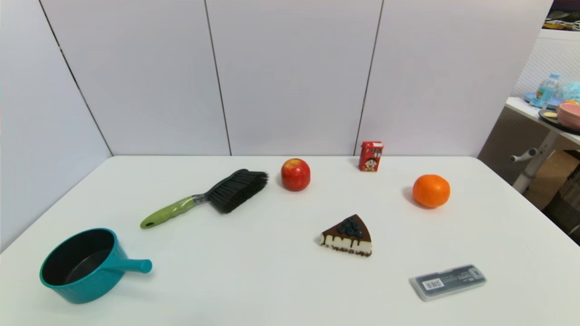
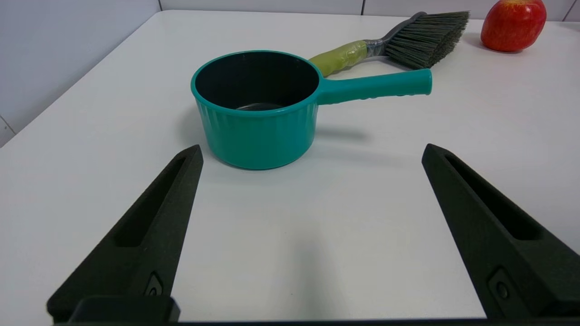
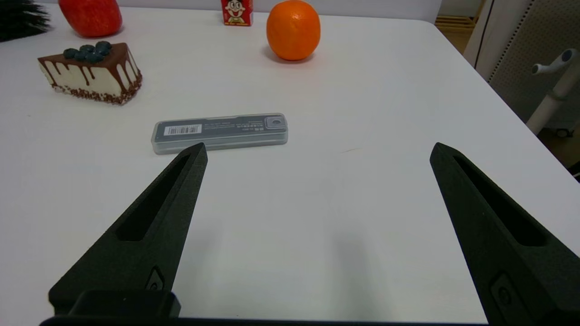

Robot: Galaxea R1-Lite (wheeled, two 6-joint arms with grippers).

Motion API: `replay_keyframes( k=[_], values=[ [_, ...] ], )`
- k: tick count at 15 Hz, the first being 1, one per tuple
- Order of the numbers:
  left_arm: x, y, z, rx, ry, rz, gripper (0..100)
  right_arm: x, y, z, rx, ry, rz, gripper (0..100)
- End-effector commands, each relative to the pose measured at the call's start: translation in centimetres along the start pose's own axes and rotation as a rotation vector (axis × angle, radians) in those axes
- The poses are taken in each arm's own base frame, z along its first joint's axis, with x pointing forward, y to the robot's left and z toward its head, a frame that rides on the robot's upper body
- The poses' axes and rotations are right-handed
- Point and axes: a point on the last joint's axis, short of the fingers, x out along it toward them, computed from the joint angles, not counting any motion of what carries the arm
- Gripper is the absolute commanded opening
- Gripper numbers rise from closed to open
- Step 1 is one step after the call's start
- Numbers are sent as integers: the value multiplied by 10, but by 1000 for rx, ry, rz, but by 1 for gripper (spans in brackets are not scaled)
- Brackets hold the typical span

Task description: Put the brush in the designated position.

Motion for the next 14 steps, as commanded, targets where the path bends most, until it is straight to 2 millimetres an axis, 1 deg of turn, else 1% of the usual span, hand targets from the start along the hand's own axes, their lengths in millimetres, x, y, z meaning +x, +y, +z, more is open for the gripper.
replay_keyframes(
  k=[1,14],
  values=[
    [0,0,0,-1,1,0,100,0,0,0,-1,2,0,100],
    [0,0,0,-1,1,0,100,0,0,0,-1,2,0,100]
  ],
)
